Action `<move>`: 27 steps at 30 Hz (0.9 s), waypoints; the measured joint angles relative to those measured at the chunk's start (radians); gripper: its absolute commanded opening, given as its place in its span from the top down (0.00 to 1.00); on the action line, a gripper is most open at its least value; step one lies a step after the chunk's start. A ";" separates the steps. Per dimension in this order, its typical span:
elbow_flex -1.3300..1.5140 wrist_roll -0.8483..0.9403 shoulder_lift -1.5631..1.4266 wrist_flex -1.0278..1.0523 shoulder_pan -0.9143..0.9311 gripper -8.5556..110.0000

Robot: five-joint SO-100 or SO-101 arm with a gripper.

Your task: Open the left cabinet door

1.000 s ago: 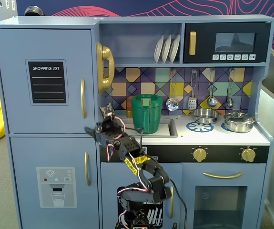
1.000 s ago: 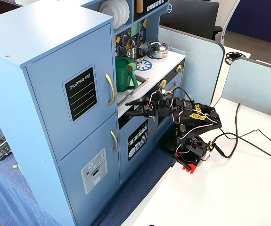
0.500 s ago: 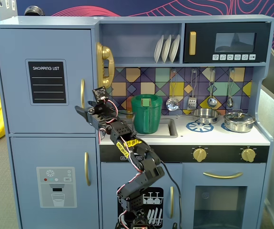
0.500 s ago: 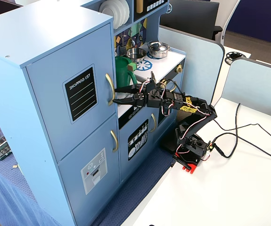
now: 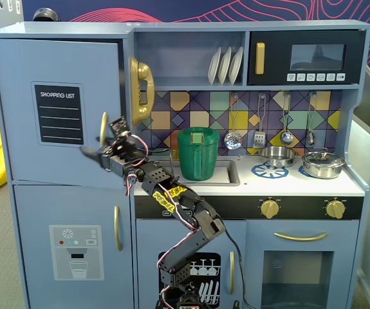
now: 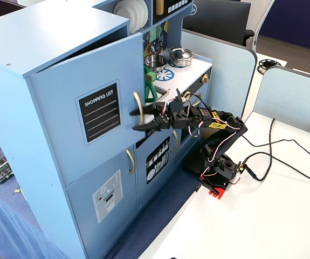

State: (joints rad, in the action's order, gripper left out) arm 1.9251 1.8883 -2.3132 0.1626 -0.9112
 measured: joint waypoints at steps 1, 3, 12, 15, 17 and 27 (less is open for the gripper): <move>0.012 0.003 -0.014 0.005 -0.025 0.78; 0.035 0.011 -0.049 0.021 -0.052 0.78; 0.225 0.017 -0.305 0.091 -0.075 0.79; 0.288 -0.006 -0.411 0.140 -0.058 0.79; 0.321 -0.032 -0.480 0.192 -0.023 0.79; 0.354 -0.230 -0.629 0.380 0.250 0.80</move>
State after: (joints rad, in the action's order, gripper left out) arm 2.2795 1.6582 -2.9422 0.5430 -0.6611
